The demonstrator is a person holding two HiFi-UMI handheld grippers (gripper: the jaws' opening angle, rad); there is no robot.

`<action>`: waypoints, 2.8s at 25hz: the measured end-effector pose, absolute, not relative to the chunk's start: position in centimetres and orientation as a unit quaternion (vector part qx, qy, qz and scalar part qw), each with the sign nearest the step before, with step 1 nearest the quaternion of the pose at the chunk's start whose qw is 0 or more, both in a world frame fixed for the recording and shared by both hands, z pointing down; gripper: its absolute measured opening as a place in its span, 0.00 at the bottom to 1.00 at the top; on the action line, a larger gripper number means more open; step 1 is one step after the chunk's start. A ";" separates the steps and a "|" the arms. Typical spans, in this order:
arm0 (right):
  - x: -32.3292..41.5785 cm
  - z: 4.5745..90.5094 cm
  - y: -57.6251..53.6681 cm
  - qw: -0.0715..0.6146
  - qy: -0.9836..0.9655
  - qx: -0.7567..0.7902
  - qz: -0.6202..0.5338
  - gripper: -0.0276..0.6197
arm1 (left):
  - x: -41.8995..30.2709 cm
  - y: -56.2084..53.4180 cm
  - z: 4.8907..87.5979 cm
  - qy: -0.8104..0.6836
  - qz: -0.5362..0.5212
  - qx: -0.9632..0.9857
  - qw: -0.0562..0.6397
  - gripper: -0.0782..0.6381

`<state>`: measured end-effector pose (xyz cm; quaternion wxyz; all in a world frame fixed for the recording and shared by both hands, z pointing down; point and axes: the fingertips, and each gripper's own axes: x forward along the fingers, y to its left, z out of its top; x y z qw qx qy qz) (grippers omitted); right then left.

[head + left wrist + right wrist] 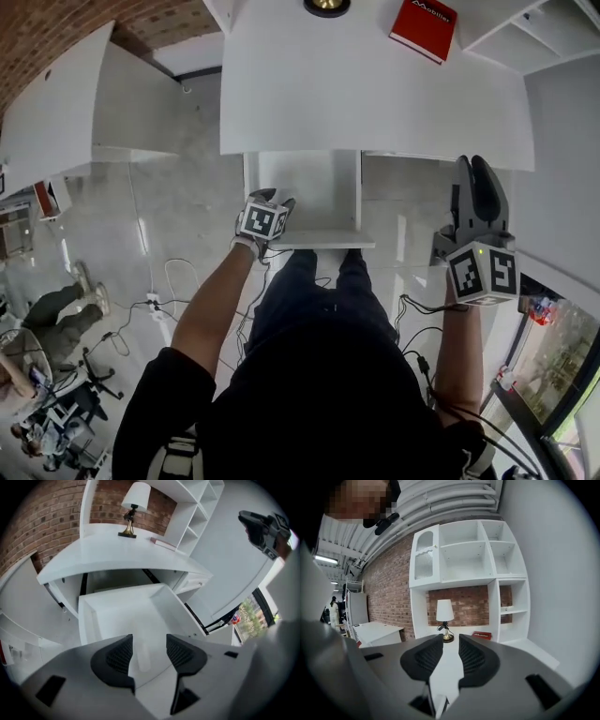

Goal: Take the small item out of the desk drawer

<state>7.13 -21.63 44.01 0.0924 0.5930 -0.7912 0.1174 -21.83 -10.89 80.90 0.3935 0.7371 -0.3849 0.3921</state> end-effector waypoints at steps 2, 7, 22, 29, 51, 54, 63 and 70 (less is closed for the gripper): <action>8.0 44.8 -20.8 0.095 -0.779 0.607 0.124 0.20 | -21.8 -10.7 82.9 -0.375 0.403 0.723 0.418 0.42; 10.5 46.9 -19.0 0.099 -0.756 0.632 0.138 0.20 | -21.5 -10.9 86.9 -0.370 0.422 0.689 0.459 0.42; 17.2 53.1 -17.3 0.137 -0.708 0.666 0.192 0.19 | -21.2 -9.8 94.7 -0.334 0.522 0.604 0.501 0.32; 17.9 52.6 -17.9 0.131 -0.721 0.655 0.185 0.18 | -20.4 -10.2 93.5 -0.349 0.497 0.623 0.492 0.29; 14.3 43.0 -21.9 0.044 -0.798 0.587 0.128 0.14 | -19.4 -15.2 75.2 -0.457 0.351 0.715 0.396 0.29; 13.7 41.2 -22.3 0.033 -0.804 0.583 0.115 0.14 | -20.2 -17.1 71.6 -0.476 0.318 0.728 0.377 0.29; 12.9 36.9 -22.5 0.021 -0.798 0.596 0.084 0.12 | -23.3 -25.1 64.5 -0.502 0.284 0.749 0.326 0.29; 13.9 36.1 -21.5 0.043 -0.776 0.626 0.071 0.11 | -22.1 -31.1 65.4 -0.471 0.316 0.759 0.321 0.29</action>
